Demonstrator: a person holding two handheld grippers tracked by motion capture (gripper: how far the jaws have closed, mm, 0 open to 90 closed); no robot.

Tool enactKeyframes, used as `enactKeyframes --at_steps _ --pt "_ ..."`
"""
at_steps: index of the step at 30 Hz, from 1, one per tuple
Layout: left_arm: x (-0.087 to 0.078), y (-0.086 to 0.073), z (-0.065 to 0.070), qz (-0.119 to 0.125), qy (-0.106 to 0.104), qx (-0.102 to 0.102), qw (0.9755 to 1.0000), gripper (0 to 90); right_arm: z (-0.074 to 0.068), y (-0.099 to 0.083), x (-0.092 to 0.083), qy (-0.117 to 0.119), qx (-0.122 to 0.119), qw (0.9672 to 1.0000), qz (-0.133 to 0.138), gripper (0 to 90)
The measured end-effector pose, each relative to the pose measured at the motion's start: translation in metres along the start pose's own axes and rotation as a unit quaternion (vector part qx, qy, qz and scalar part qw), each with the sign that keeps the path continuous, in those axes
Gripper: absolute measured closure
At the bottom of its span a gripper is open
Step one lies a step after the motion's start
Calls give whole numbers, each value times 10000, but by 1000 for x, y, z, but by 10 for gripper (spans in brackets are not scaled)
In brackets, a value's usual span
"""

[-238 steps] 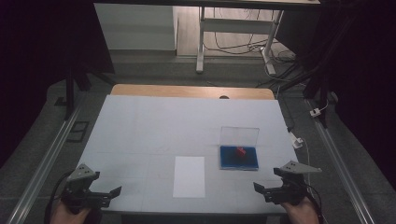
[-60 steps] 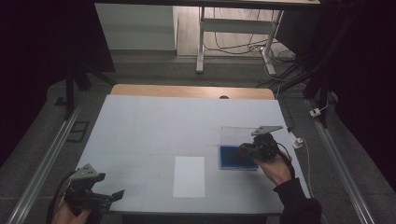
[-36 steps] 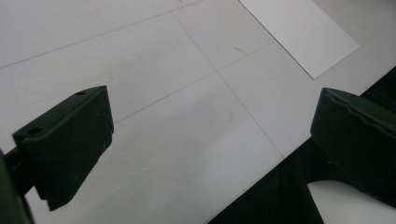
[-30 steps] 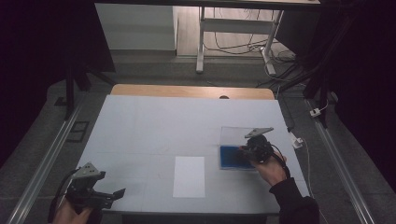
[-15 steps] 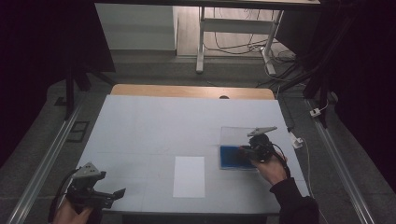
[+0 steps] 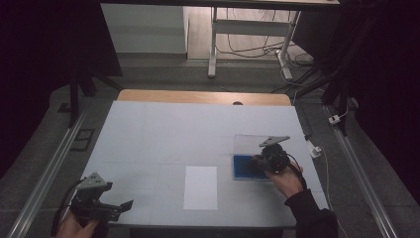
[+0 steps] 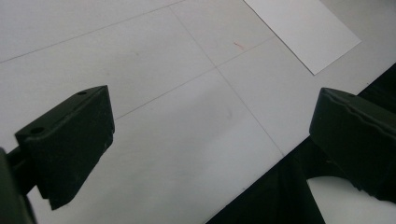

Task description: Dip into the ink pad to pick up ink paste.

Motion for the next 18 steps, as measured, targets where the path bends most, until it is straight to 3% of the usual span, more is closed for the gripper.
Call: enactKeyframes --at_steps 5,11,15,18 --pt "0 0 0 7 -2 3 10000 6 0 1 -1 4 -6 10000 0 795" --pt "0 0 0 15 -5 12 10000 6 5 -1 -7 159 254 9992 279 793" --pt "0 0 0 16 -5 15 10000 7 3 2 -15 233 296 9979 534 792" --pt "0 0 0 18 -5 18 10000 7 0 4 -17 296 316 9974 576 792"
Point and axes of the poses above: each handheld gripper's, and its own axes: x roughly forward along the jaws, y roughly out of its top, z roughly to its right, the point moved 2 cm from there along x, roughly forward along the jaws, and after that the axes turned 15 degrees about y, right-handed, at the moved point
